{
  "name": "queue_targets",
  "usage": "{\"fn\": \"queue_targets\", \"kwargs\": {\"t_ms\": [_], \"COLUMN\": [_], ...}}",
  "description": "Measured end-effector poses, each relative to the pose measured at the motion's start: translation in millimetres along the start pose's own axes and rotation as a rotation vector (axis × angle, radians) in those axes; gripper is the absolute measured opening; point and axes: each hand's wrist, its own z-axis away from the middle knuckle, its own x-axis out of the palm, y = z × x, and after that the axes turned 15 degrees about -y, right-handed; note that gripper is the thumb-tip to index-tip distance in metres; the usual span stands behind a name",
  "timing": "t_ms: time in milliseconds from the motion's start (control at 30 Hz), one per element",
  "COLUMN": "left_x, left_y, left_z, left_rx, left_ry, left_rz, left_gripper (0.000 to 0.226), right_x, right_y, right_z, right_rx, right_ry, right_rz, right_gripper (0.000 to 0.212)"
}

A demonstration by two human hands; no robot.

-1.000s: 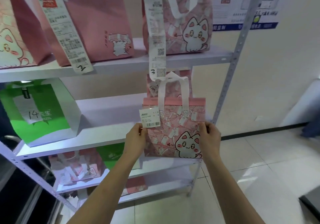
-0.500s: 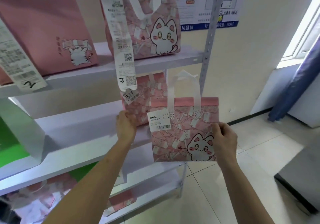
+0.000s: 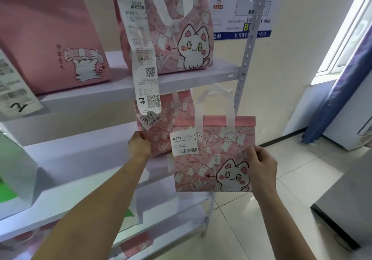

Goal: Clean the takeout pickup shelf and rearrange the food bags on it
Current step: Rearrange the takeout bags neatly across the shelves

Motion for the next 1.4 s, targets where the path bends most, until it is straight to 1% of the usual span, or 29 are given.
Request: {"fn": "queue_targets", "kwargs": {"t_ms": [167,300,500,700,867,1033,1167,1400], "left_x": [-23.0,-48.0,-89.5,-130.7,-155.0,-176.1,-190.2,-206.1], "left_y": [-22.2,-45.5,-78.7,-105.8,-119.7,-130.0,-139.1,-149.3], "left_z": [3.6,24.2,52.2,71.5,75.8,69.1,62.8,56.0], "left_rx": [-0.036,-0.051,-0.135,-0.192,-0.222,-0.211,-0.192,-0.237], "left_ry": [0.037,0.124,0.201,0.274,0.326,0.316,0.335,0.371], "left_rz": [0.028,0.022,-0.075,-0.063,-0.096,-0.108,-0.122,-0.093], "left_gripper": [0.014,0.026,0.021,0.019,0.023,0.023,0.023,0.026], "right_x": [8.4,19.0,39.5,59.8,75.4,93.8,109.2,138.5], "right_y": [-4.6,-8.5,-9.7,-5.8,-12.3,-19.8,-21.9,-29.9], "right_z": [1.8,8.8,20.6,32.2,42.0,46.6,37.4,30.8], "right_rx": [-0.017,-0.028,-0.036,0.006,-0.017,-0.021,-0.012,-0.015], "right_ry": [-0.036,-0.088,-0.183,-0.283,-0.332,-0.331,-0.33,-0.331], "right_rz": [-0.002,-0.029,-0.045,-0.017,-0.008,0.004,0.029,0.014], "right_gripper": [0.014,0.013,0.014,0.02,0.02,0.021,0.016,0.015]}}
